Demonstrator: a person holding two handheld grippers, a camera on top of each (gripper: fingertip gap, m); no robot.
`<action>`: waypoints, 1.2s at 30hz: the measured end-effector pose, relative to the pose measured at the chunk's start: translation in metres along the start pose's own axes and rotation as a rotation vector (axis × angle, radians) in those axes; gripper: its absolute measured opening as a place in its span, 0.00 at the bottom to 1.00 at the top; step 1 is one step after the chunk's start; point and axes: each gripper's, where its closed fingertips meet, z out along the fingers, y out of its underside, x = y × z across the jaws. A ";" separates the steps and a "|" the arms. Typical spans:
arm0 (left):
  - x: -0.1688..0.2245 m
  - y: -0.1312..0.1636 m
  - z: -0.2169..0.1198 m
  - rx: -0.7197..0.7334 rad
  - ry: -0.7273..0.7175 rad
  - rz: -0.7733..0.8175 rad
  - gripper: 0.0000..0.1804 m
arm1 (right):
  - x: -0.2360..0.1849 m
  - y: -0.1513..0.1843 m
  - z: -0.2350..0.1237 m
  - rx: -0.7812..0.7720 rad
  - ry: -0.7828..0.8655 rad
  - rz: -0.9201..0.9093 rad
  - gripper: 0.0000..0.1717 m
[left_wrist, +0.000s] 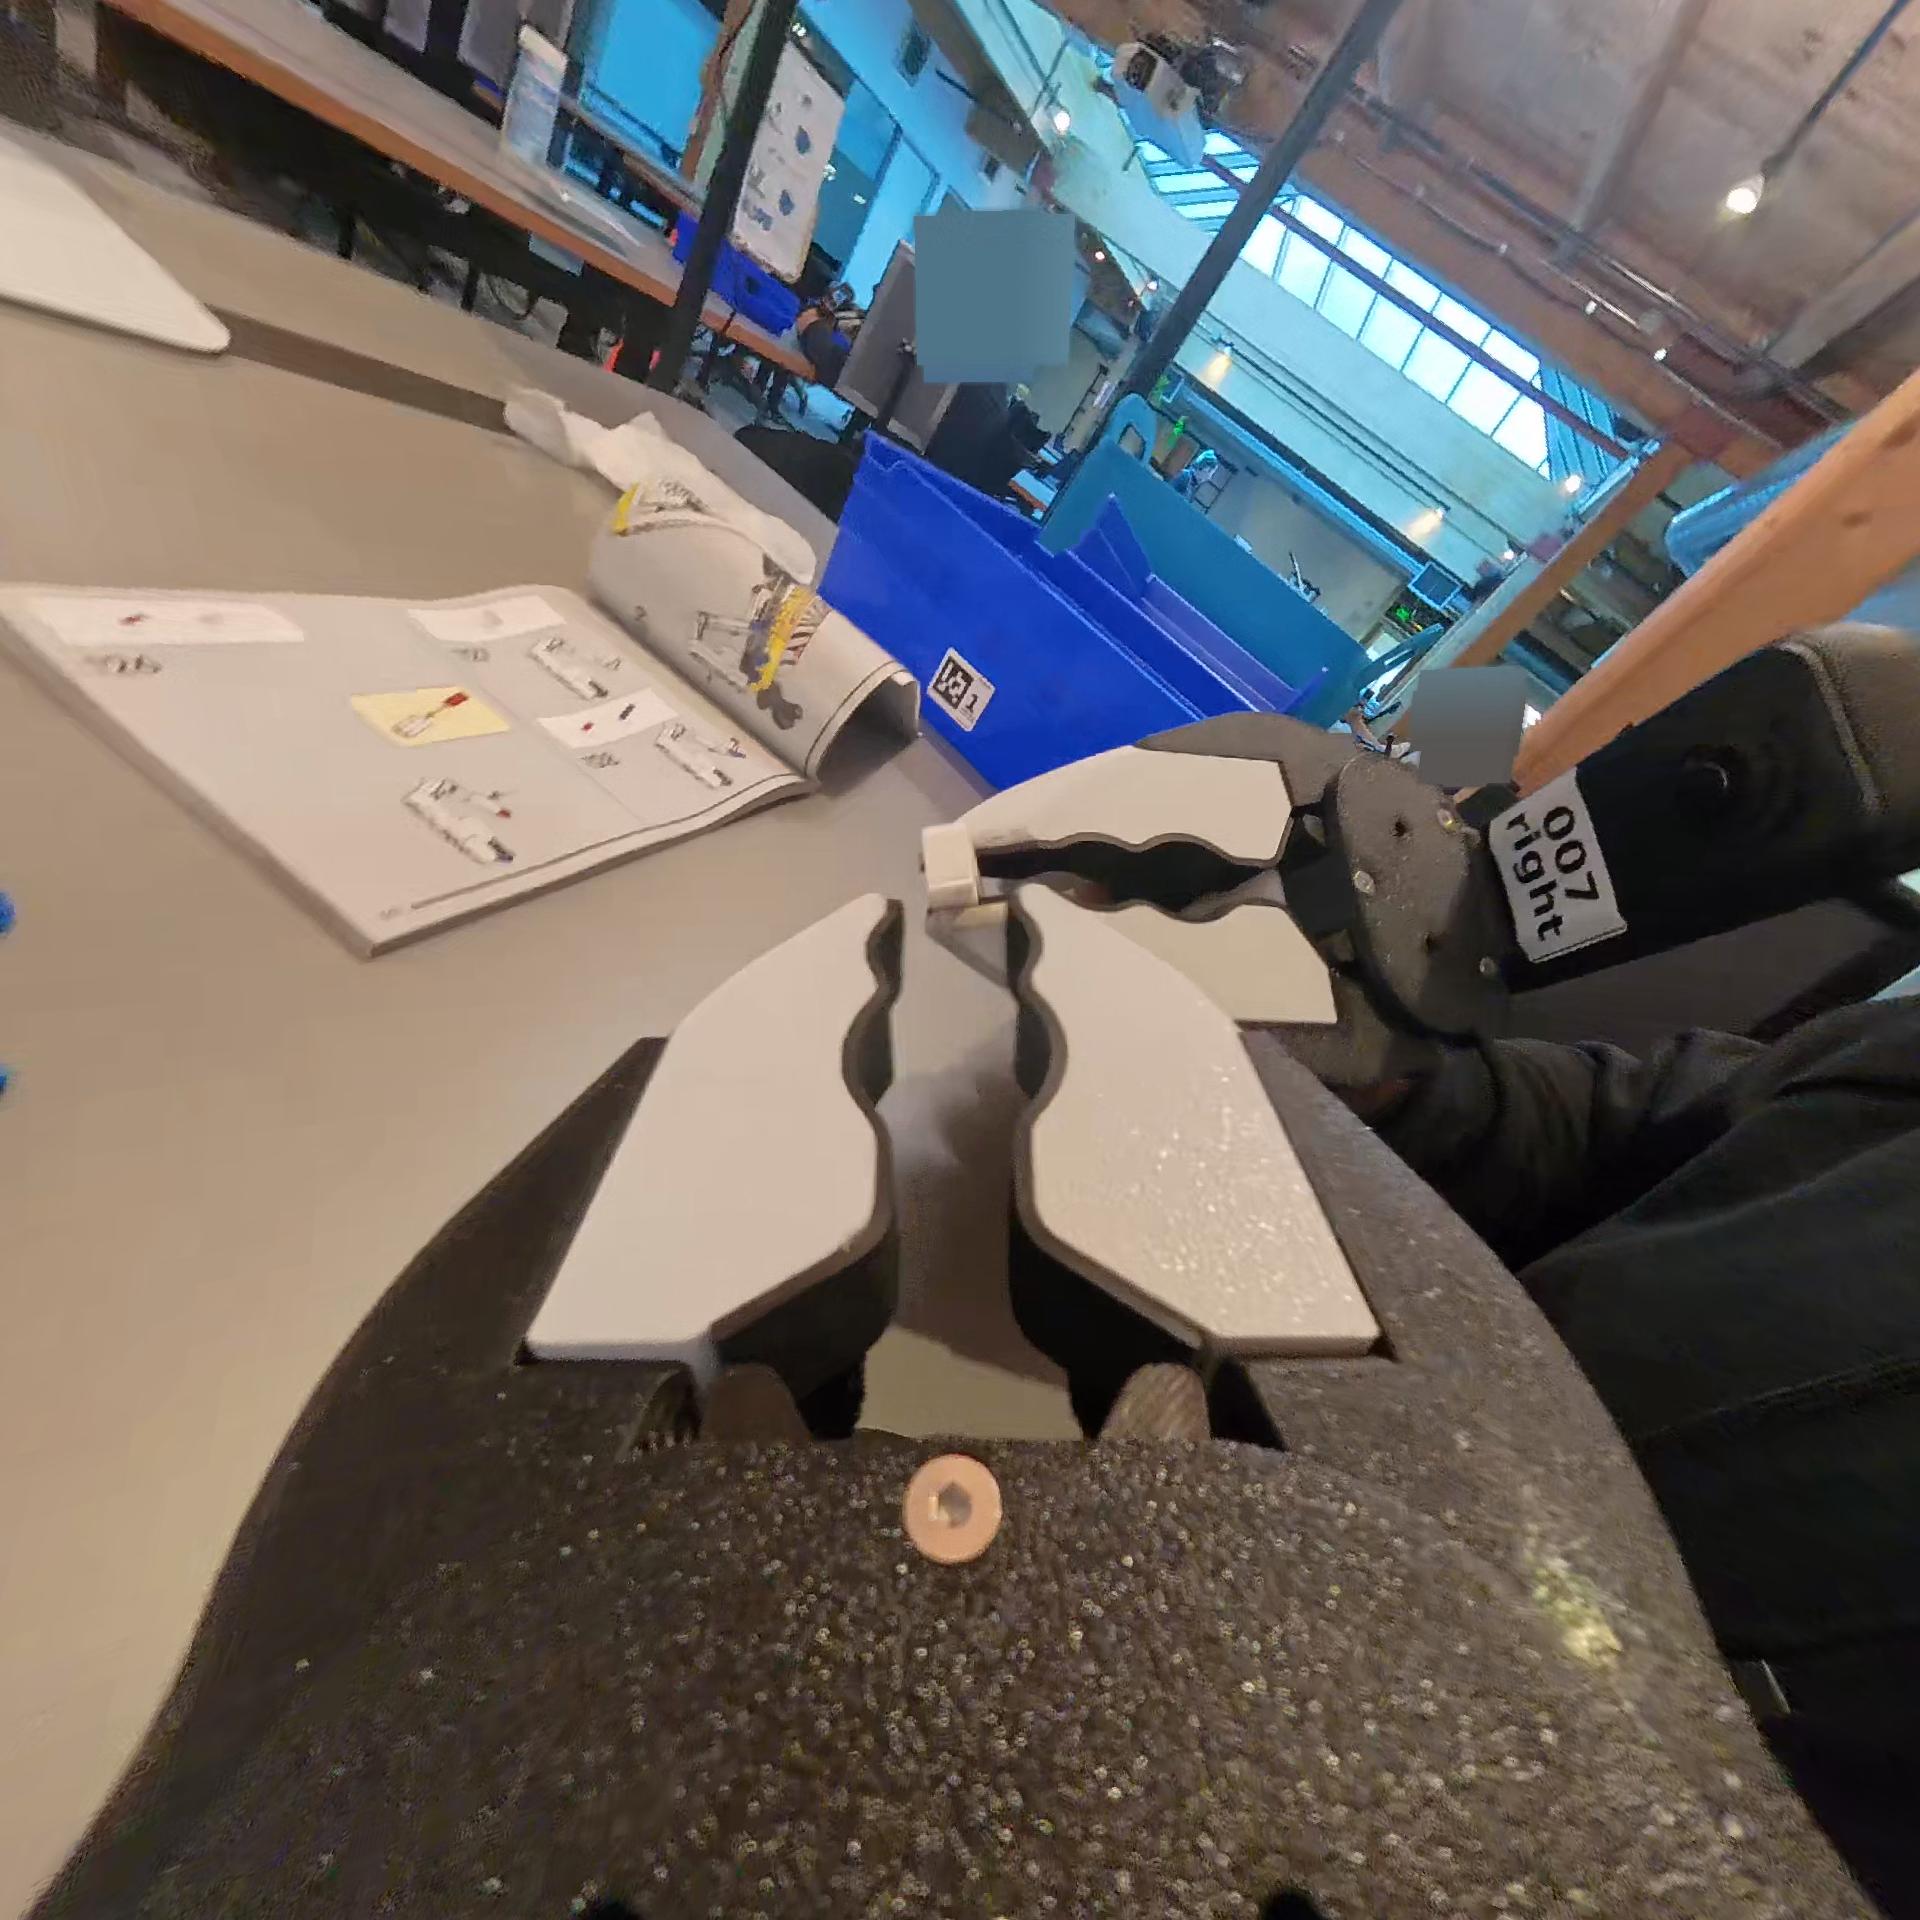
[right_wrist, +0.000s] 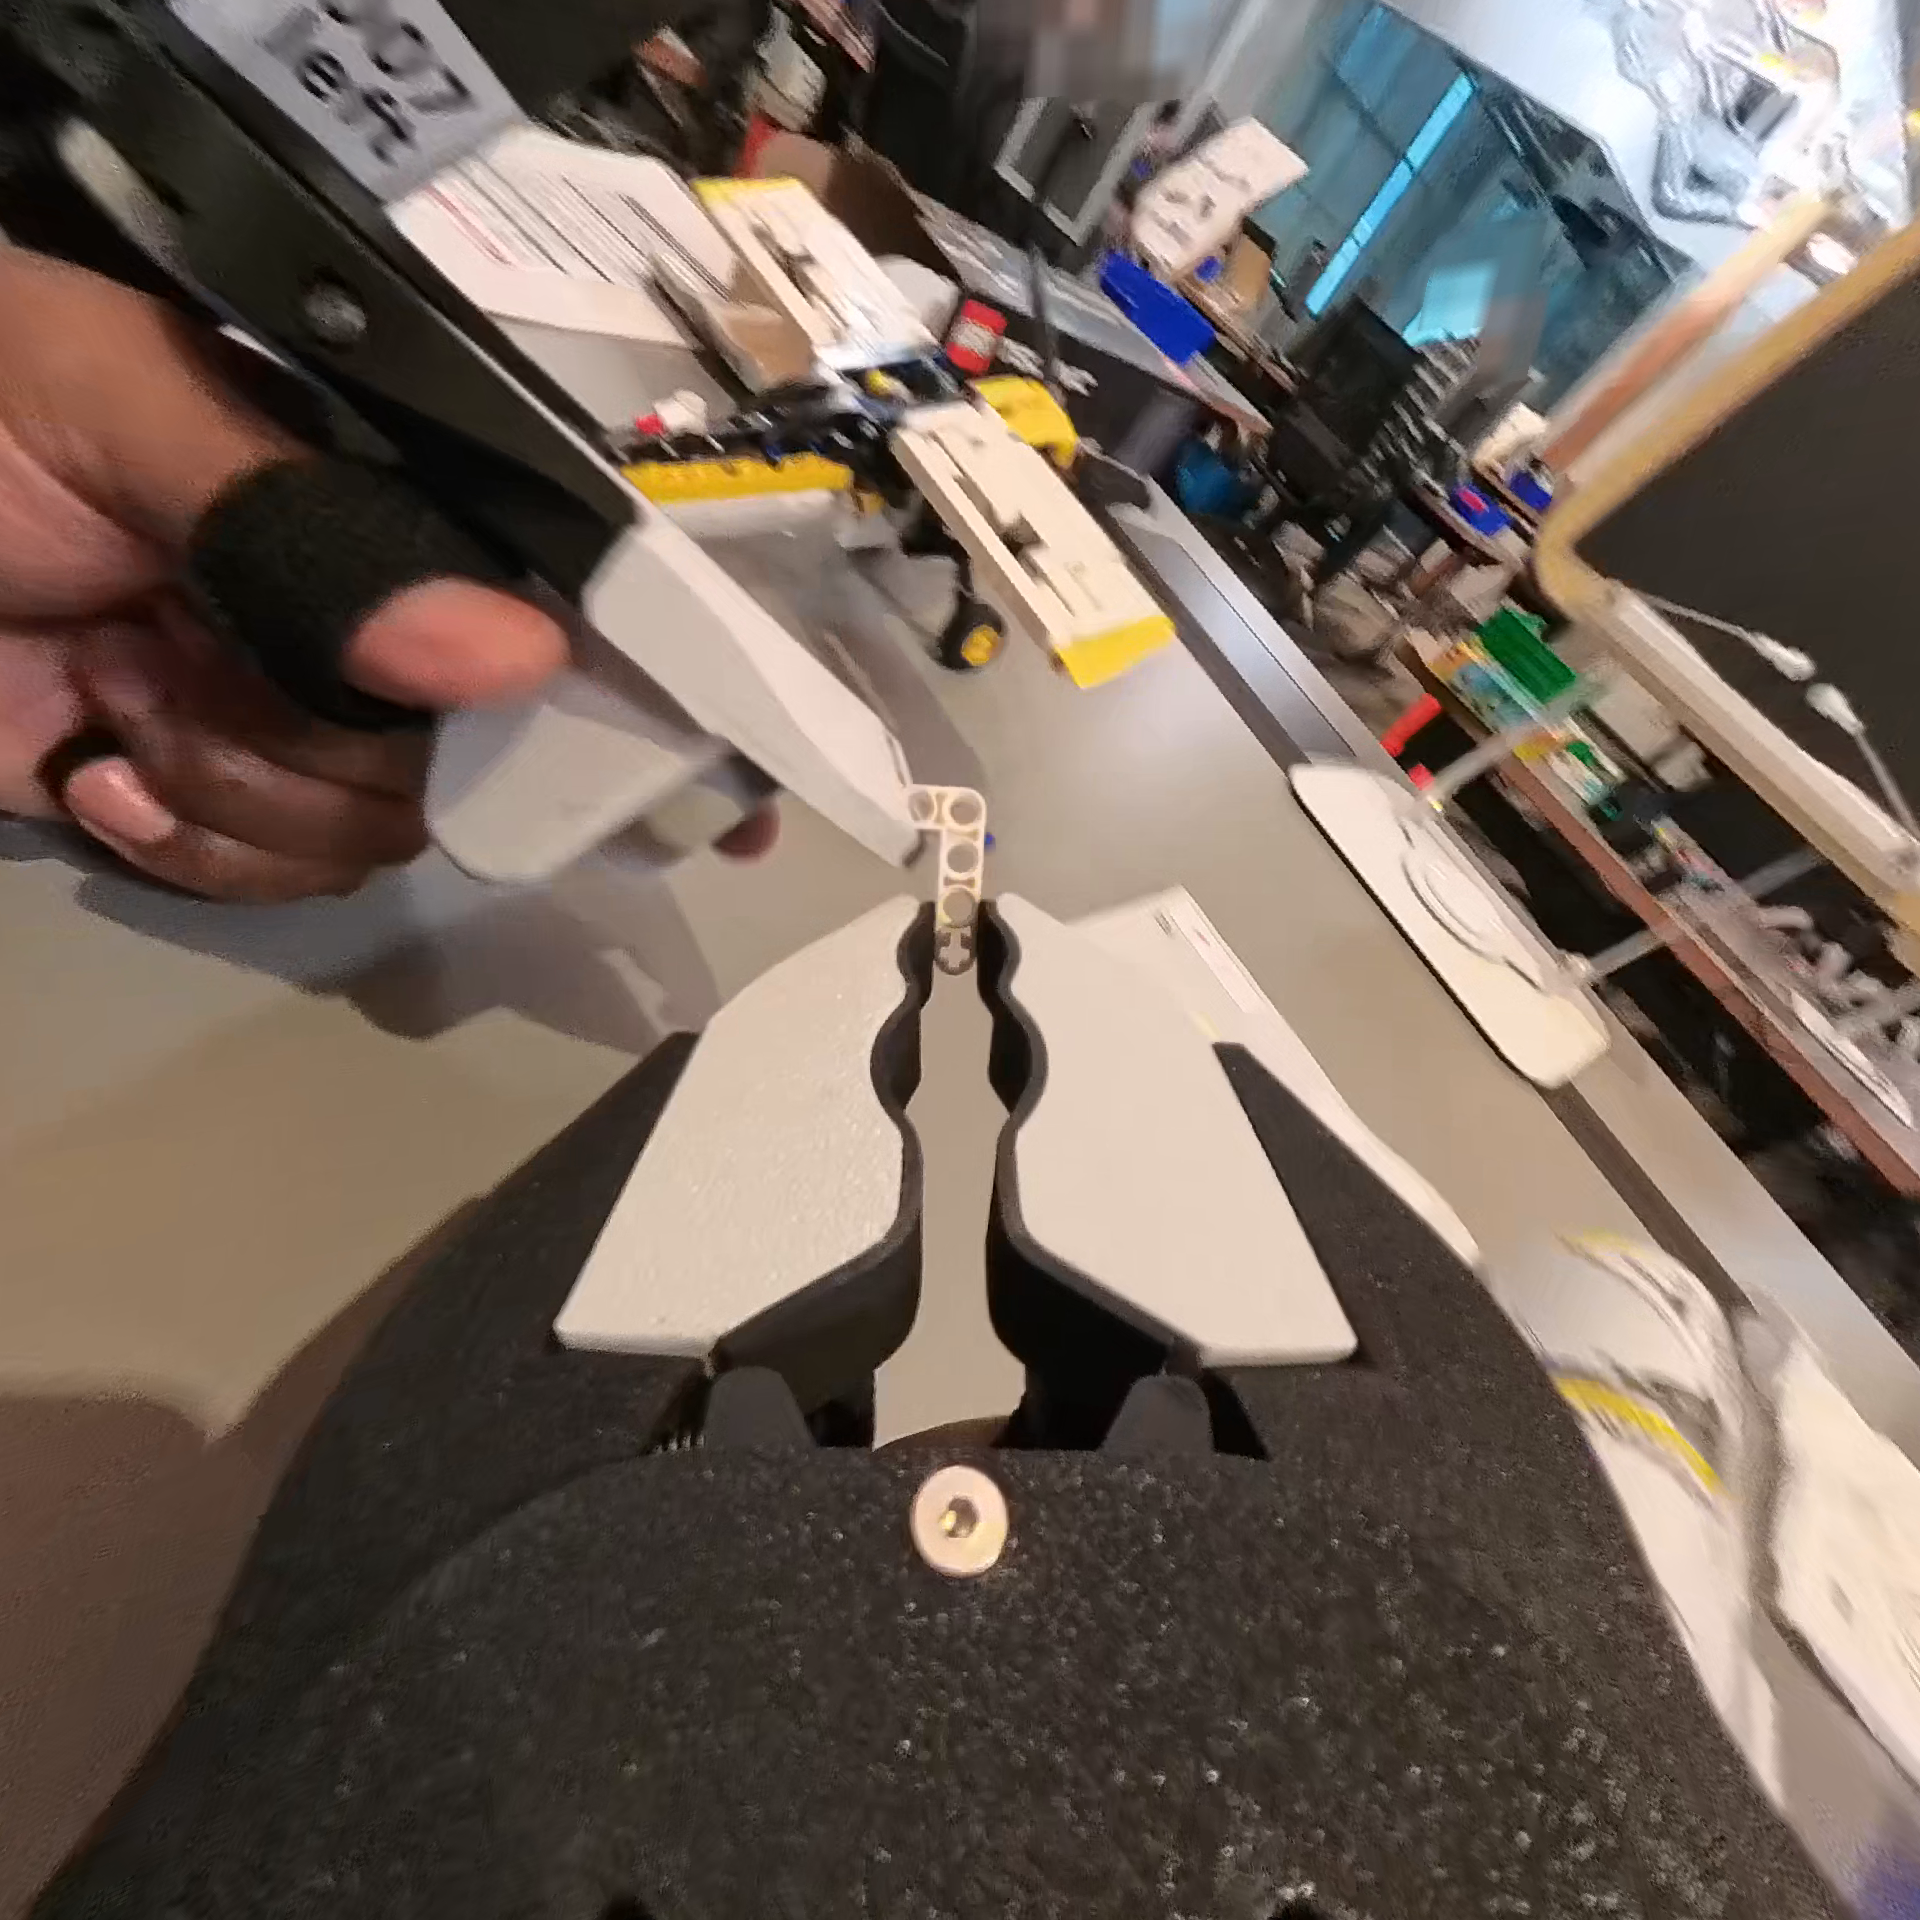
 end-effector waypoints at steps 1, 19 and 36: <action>0.003 -0.003 0.003 0.010 0.004 0.032 0.15 | 0.011 0.007 -0.010 -0.040 0.041 0.000 0.04; 0.013 -0.041 0.078 -0.064 0.086 0.639 0.44 | 0.238 0.170 -0.226 -0.615 0.417 0.264 0.14; -0.059 0.007 0.073 -0.306 -0.161 0.501 0.38 | 0.114 0.057 0.019 -0.493 -0.507 -0.284 0.28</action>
